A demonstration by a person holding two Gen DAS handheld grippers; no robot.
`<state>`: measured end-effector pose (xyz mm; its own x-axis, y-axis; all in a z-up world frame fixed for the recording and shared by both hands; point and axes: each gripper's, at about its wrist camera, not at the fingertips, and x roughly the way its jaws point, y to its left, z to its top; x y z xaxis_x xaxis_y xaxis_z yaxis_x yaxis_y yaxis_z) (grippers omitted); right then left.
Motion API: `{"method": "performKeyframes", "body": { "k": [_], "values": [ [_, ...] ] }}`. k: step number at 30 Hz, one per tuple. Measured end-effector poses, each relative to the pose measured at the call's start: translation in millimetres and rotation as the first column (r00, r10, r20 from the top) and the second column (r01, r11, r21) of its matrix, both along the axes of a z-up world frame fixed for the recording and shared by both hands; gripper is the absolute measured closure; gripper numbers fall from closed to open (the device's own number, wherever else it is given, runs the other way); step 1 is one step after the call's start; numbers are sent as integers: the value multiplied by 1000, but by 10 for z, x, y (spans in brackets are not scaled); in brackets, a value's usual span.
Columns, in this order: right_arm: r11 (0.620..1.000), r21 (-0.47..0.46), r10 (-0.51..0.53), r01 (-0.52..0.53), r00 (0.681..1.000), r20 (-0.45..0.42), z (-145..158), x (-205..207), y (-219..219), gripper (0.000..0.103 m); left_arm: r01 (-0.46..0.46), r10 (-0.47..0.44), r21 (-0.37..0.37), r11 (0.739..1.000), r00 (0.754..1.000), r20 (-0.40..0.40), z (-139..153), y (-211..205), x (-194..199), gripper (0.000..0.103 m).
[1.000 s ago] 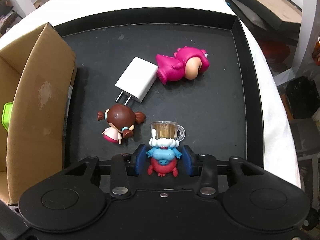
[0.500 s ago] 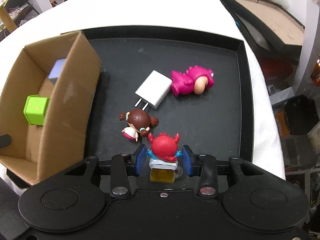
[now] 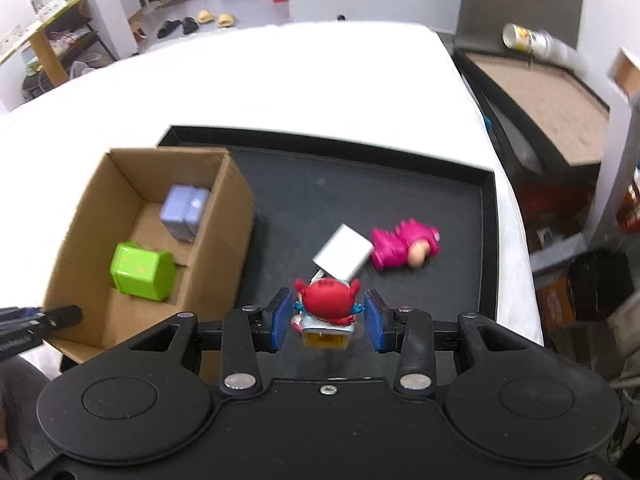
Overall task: Organize rigid objects
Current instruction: 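Carry the blue-red figure into the box and open the right tool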
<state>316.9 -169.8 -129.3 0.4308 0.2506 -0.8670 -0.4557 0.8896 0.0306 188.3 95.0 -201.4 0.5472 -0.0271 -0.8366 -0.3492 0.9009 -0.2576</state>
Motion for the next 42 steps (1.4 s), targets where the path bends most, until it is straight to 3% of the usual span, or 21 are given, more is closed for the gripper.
{"method": "performKeyframes", "body": {
  "k": [20, 42],
  "values": [
    [994, 7, 112, -112, 991, 70, 371, -166, 759, 64, 10, -9, -28, 1000, 1000, 19, -21, 45, -24, 85],
    [985, 7, 170, -170, 985, -27, 40, -272, 1578, 64, 16, -15, -35, 999, 1000, 26, -35, 38, -24, 85]
  ]
}}
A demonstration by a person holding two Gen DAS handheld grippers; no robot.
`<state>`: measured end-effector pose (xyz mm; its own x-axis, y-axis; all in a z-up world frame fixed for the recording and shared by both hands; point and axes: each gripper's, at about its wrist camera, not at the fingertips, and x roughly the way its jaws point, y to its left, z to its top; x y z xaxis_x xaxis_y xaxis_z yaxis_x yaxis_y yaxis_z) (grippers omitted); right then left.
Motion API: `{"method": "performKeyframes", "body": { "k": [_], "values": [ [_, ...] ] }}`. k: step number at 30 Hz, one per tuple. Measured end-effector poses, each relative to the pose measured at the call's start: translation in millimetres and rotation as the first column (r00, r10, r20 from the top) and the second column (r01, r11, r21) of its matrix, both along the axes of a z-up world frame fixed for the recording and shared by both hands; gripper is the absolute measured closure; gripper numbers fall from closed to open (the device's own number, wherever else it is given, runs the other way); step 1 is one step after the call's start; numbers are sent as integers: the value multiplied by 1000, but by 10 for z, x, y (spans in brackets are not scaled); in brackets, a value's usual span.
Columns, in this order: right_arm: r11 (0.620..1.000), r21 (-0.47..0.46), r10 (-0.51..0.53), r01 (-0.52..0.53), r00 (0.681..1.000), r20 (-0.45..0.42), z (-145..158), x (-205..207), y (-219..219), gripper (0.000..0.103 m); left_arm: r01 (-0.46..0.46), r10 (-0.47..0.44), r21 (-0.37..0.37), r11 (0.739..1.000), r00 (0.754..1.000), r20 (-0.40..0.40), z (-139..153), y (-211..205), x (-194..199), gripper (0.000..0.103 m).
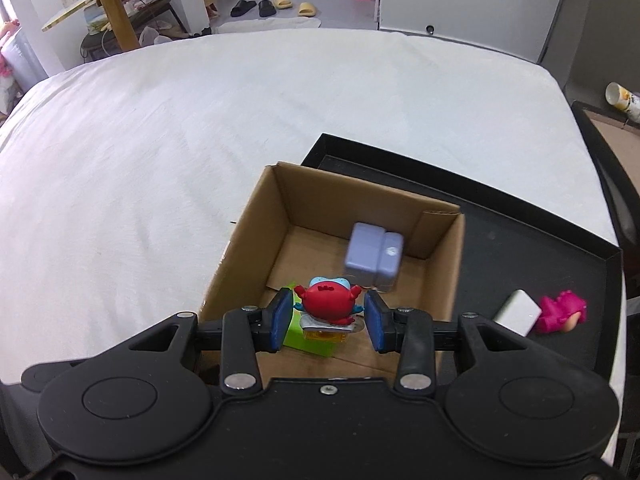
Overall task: Organize rigid objects
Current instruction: 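Carry the blue-red figure into the box and open the right tool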
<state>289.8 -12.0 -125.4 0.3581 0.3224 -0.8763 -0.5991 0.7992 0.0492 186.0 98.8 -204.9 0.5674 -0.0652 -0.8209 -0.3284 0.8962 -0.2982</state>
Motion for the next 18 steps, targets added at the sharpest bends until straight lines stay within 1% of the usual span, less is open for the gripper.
{"method": "performKeyframes", "body": {
  "k": [7, 8, 10, 11, 14, 18],
  "values": [
    [1000, -6, -4, 4, 1000, -19, -98, 28, 141, 63, 1, -1, -2, 1000, 1000, 0, -3, -2, 2, 85],
    [1000, 2, 0, 0, 1000, -10, -90, 30, 158, 62, 1, -1, -3, 1000, 1000, 0, -3, -1, 2, 85],
    [1000, 5, 1, -1, 1000, 11, -51, 33, 164, 55, 1, -1, -3, 1000, 1000, 0, 0, -2, 2, 85],
    [1000, 8, -3, 3, 1000, 15, -27, 42, 156, 53, 2, -2, -4, 1000, 1000, 1, 0, -3, 2, 85],
    [999, 33, -11, 11, 1000, 14, 43, 69, 98, 52, 1, -1, -5, 1000, 1000, 1, -3, 2, 4, 85],
    [999, 39, -19, 18, 999, 29, 120, 84, -17, 52, 0, 0, -5, 1000, 1000, 1, -2, 3, 1, 86]
  ]
}}
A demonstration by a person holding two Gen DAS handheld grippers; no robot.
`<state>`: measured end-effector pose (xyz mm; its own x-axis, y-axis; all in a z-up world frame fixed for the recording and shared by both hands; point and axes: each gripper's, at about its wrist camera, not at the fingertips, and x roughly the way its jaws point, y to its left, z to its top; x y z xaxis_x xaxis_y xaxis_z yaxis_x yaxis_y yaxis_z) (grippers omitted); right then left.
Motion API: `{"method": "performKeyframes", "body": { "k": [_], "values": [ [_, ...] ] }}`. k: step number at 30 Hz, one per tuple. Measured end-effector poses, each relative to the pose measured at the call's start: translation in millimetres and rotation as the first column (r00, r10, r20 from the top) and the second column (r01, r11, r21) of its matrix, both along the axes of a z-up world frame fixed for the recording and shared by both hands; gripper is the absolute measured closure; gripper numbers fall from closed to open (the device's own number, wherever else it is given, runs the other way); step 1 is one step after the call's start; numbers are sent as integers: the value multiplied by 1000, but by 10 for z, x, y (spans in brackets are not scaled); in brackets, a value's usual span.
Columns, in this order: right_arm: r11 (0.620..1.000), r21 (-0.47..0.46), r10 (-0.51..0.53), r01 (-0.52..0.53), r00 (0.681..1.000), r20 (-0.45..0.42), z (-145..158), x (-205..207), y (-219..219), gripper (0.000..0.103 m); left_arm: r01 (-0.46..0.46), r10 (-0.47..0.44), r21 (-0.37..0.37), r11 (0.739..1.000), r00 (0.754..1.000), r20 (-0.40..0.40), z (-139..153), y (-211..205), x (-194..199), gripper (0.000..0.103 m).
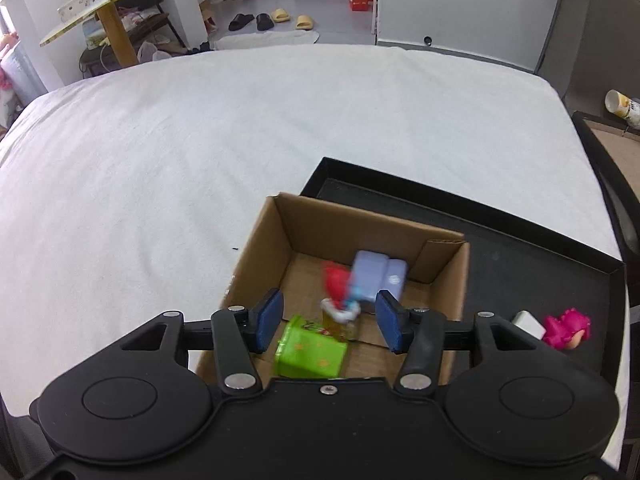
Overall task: Organize rigid objects
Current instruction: 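Carry the blue-red figure into the box and open the right tool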
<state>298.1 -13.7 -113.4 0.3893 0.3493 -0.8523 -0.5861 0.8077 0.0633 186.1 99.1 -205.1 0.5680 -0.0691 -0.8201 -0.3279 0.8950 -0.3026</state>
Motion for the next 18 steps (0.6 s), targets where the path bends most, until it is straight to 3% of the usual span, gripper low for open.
{"method": "performKeyframes", "body": {
  "k": [18],
  "values": [
    [997, 18, -72, 72, 997, 0, 85, -74, -773, 44, 0, 0, 8, 1000, 1000, -10, -10, -2, 20, 86]
  ]
}}
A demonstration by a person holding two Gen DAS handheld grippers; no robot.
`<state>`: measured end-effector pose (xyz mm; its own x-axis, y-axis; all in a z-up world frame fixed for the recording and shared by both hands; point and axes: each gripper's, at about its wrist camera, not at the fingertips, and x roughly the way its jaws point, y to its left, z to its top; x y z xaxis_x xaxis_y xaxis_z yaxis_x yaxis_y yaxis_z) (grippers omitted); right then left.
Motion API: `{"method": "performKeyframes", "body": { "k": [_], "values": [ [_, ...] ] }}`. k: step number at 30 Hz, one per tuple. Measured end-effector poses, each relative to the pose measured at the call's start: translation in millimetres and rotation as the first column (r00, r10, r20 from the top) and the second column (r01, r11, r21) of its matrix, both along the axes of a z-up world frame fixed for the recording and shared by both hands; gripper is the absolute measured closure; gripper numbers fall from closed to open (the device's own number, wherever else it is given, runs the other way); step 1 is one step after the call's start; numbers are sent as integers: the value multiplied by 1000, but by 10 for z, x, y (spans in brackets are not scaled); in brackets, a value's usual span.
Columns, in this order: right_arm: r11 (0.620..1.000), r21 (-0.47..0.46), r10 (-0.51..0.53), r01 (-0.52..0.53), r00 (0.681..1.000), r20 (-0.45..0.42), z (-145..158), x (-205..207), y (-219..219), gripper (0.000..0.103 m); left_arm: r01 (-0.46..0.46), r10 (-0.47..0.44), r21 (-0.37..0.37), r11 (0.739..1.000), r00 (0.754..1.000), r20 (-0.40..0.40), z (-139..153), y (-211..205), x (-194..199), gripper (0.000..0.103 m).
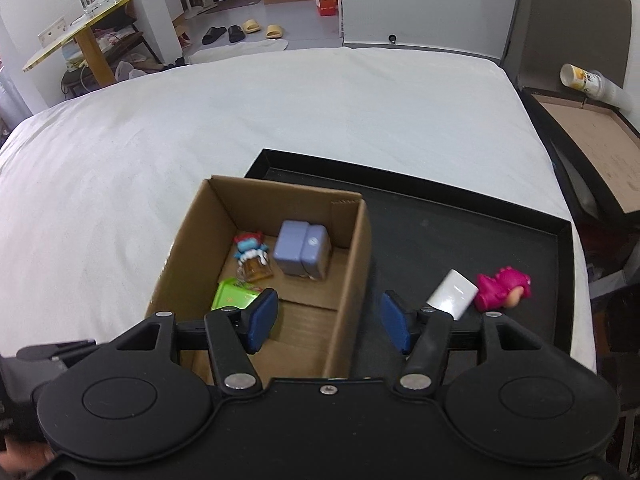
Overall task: Organize rigid objects
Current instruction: 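Carry the blue-red figure into the box and open the right tool, then move the right tool back over the tray to the brown-haired doll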
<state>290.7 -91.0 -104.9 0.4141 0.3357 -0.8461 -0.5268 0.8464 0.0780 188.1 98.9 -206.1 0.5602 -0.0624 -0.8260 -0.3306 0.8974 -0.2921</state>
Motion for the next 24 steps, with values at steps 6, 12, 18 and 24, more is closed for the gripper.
{"method": "performKeyframes", "body": {
  "k": [6, 12, 18, 24],
  "values": [
    [1000, 11, 9, -9, 1000, -12, -6, -11, -179, 41, -2, 2, 12, 1000, 1000, 1, 12, -25, -6, 86],
    [1000, 24, 0, 0, 1000, -18, -53, 3, -377, 36, -9, 9, 25, 1000, 1000, -1, 27, -46, -16, 86],
    [998, 46, -39, 40, 999, -35, -166, 61, -641, 36, -13, 14, 48, 999, 1000, -10, 40, -80, -5, 86],
    [994, 64, -85, 89, 994, -63, -322, 138, -882, 36, -16, 16, 57, 998, 1000, -13, 58, -96, -1, 86]
  ]
}}
